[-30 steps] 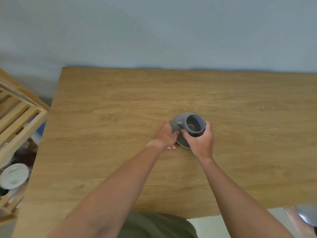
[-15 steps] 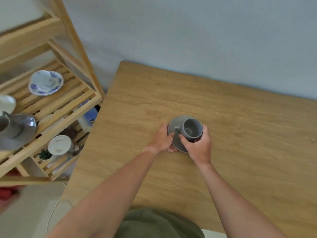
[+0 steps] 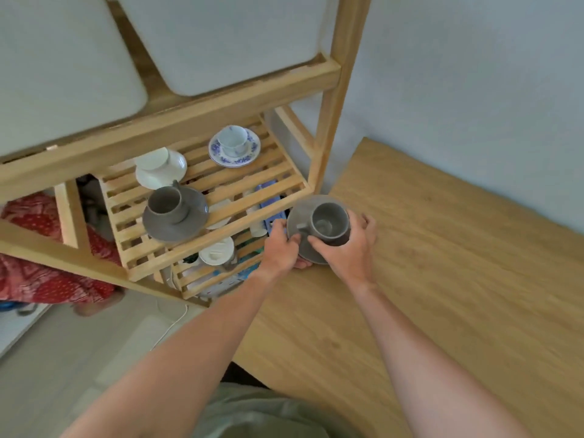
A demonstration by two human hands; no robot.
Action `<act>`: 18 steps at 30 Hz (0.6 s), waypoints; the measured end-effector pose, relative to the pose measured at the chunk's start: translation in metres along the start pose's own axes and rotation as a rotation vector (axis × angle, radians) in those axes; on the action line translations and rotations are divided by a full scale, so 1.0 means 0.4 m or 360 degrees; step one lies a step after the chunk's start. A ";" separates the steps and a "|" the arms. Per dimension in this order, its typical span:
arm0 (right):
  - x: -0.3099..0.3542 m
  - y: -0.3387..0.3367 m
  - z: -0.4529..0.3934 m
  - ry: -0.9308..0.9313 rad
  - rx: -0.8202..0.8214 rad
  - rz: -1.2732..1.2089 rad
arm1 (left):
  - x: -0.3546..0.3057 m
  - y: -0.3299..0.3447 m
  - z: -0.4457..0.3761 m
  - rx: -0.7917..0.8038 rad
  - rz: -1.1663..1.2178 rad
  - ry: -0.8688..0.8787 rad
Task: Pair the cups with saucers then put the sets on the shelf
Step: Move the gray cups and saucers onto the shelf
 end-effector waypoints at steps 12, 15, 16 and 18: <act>0.234 0.294 -0.178 -0.0235 0.0387 0.0049 | -0.049 -0.264 -0.163 -0.0320 0.0382 -0.0125; 0.251 0.339 -0.217 -0.0274 0.0428 0.0117 | -0.048 -0.292 -0.208 -0.0326 0.0376 -0.0192; 0.253 0.350 -0.228 -0.0283 0.0445 0.0132 | -0.049 -0.297 -0.218 -0.0335 0.0374 -0.0214; 0.256 0.367 -0.246 -0.0301 0.0476 0.0146 | -0.052 -0.302 -0.233 -0.0380 0.0347 -0.0233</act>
Point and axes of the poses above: each hand's wrist, its own z-axis away from the middle knuckle, its own y-axis out of the palm, x = y × z, the point moved 4 cm from there along -z, towards the middle knuckle, and after that the axes turned 14 degrees about z, right-handed, at the moved point
